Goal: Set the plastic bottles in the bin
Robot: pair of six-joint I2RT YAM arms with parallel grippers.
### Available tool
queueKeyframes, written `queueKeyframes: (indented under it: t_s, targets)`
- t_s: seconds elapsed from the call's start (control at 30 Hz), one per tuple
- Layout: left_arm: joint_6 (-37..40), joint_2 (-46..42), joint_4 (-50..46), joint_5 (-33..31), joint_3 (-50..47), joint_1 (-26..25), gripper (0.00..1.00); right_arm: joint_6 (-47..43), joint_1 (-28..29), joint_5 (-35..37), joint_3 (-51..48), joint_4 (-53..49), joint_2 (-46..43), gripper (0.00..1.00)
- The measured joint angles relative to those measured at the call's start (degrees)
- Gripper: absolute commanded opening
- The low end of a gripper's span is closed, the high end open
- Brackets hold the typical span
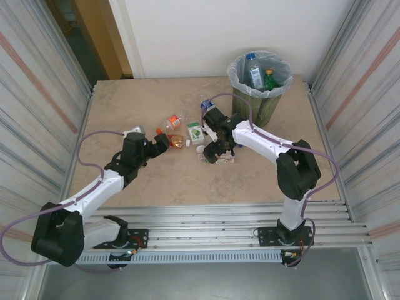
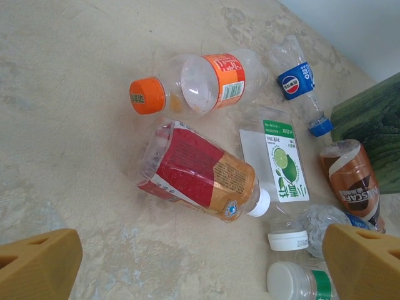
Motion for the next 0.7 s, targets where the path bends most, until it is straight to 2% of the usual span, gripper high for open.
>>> queueKeyframes:
  t_s: [0.47, 0.7]
  targets:
    - [-1.22, 0.0, 0.0, 0.87, -0.02, 0.37, 0.99, -1.25, -0.11, -2.36, 0.68, 0.09, 3.93, 0.98]
    - [-1.46, 0.0, 0.02, 0.9, -0.28, 0.37, 0.99, -1.33, -0.39, -3.67, 0.68, 0.15, 4.52, 0.94]
